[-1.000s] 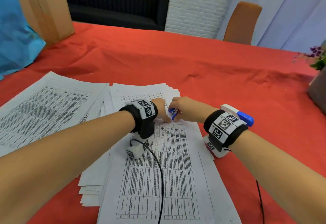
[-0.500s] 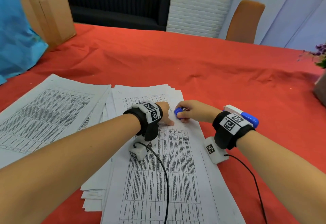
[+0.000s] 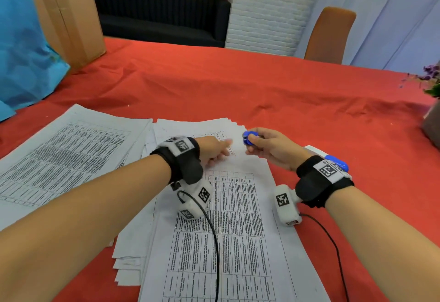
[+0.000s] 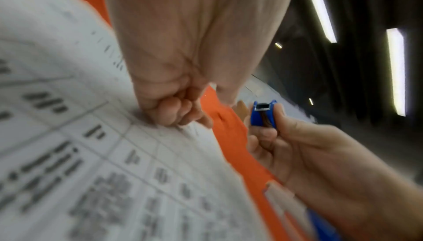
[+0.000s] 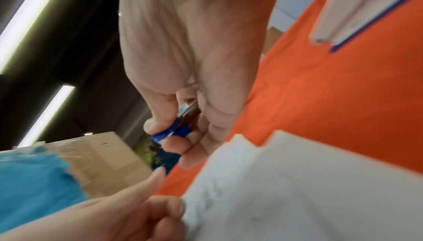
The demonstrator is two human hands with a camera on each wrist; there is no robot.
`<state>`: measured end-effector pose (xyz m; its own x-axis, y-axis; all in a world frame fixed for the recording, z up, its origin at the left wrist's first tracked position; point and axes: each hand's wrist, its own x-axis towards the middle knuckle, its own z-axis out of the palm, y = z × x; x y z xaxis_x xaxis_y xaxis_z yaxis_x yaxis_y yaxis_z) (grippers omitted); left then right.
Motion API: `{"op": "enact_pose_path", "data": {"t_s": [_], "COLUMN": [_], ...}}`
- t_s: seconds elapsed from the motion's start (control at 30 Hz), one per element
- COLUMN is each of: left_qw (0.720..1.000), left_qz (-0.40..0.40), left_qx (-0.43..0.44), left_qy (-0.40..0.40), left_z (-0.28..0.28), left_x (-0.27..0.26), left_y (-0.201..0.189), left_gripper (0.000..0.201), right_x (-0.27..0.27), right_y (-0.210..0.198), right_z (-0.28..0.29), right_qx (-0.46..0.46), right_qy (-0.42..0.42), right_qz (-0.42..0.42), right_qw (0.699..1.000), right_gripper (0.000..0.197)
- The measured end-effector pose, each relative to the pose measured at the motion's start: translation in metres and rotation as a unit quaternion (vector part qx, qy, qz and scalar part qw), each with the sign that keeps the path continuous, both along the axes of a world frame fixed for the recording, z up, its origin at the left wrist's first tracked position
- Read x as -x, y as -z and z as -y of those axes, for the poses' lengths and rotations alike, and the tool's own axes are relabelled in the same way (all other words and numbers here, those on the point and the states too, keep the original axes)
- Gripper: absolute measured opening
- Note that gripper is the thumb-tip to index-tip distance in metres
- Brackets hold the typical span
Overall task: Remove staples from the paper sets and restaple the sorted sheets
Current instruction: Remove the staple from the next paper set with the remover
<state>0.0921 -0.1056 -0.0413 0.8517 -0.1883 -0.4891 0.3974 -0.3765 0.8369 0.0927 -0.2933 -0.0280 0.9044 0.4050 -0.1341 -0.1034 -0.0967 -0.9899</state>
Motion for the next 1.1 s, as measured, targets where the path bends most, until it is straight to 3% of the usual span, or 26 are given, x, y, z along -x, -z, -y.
{"op": "enact_pose_path", "data": {"t_s": [0.03,0.07,0.1,0.17,0.2,0.23,0.3,0.33,0.37,0.43,0.47,0.53,0.57,0.67,0.8,0.87,0.93,1.0,1.07,1.1], "left_qw": [0.985,0.948,0.91,0.866,0.85,0.838,0.839,0.848,0.863,0.906,0.931,0.977,0.99,0.993,0.959,0.937,0.915,0.893,0.877,0.862], "left_qz": [-0.064,-0.112,-0.142,-0.147,-0.143,-0.135,-0.103,-0.082,-0.062,-0.033,-0.026,-0.029,-0.038,-0.113,-0.255,-0.29,-0.259,-0.153,-0.116,-0.11], "left_qx": [0.147,0.273,0.358,0.438,0.46,0.471,0.464,0.45,0.427,0.359,0.312,0.186,0.12,-0.008,-0.086,-0.168,-0.288,-0.407,-0.458,-0.482], "left_qy": [-0.067,-0.123,-0.153,-0.19,-0.213,-0.239,-0.265,-0.267,-0.262,-0.222,-0.186,-0.101,-0.06,0.029,0.088,0.102,0.111,0.116,0.091,0.116], "left_z": [-0.003,-0.007,-0.011,-0.023,-0.03,-0.039,-0.062,-0.075,-0.092,-0.13,-0.151,-0.194,-0.214,-0.273,-0.336,-0.349,-0.354,-0.358,-0.358,-0.359], "left_x": [-0.001,0.0,0.001,0.005,0.009,0.012,0.022,0.031,0.041,0.068,0.086,0.124,0.145,0.212,0.289,0.31,0.321,0.324,0.329,0.329], "left_y": [0.001,0.002,0.003,0.004,0.004,0.005,0.002,-0.003,-0.009,-0.022,-0.029,-0.038,-0.04,-0.032,0.004,0.032,0.066,0.105,0.127,0.132], "left_gripper": [0.049,0.048,0.043,0.028,0.026,0.025,0.029,0.031,0.031,0.029,0.031,0.036,0.038,0.042,0.04,0.039,0.033,0.041,0.042,0.045], "right_x": [0.004,0.008,0.011,0.014,0.017,0.019,0.023,0.025,0.024,0.021,0.019,0.013,0.01,0.01,0.006,0.002,0.0,-0.001,0.0,0.001], "right_y": [-0.011,-0.021,-0.029,-0.032,-0.032,-0.031,-0.035,-0.037,-0.039,-0.04,-0.037,-0.017,-0.003,0.037,0.052,0.056,0.06,0.062,0.06,0.058], "right_z": [-0.012,-0.027,-0.044,-0.08,-0.097,-0.112,-0.136,-0.144,-0.15,-0.159,-0.162,-0.168,-0.171,-0.172,-0.158,-0.154,-0.152,-0.152,-0.152,-0.151], "right_qx": [0.049,0.142,0.264,0.463,0.502,0.509,0.475,0.429,0.347,0.115,0.001,-0.153,-0.18,-0.182,-0.296,-0.298,-0.285,-0.285,-0.283,-0.278], "right_qy": [-0.015,-0.031,-0.053,-0.11,-0.127,-0.138,-0.144,-0.139,-0.124,-0.056,-0.02,0.054,0.076,0.084,0.031,0.0,-0.013,-0.011,0.0,0.008], "right_qz": [0.049,0.123,0.214,0.347,0.367,0.373,0.383,0.376,0.345,0.181,0.077,-0.099,-0.151,-0.16,-0.169,-0.153,-0.14,-0.144,-0.145,-0.131], "right_qw": [0.997,0.982,0.939,0.808,0.773,0.764,0.779,0.809,0.863,0.975,0.997,0.982,0.969,0.967,0.939,0.942,0.948,0.948,0.948,0.952], "right_gripper": [0.014,0.016,0.021,0.03,0.033,0.035,0.038,0.038,0.035,0.029,0.027,0.02,0.02,0.02,0.026,0.041,0.043,0.038,0.031,0.025]}}
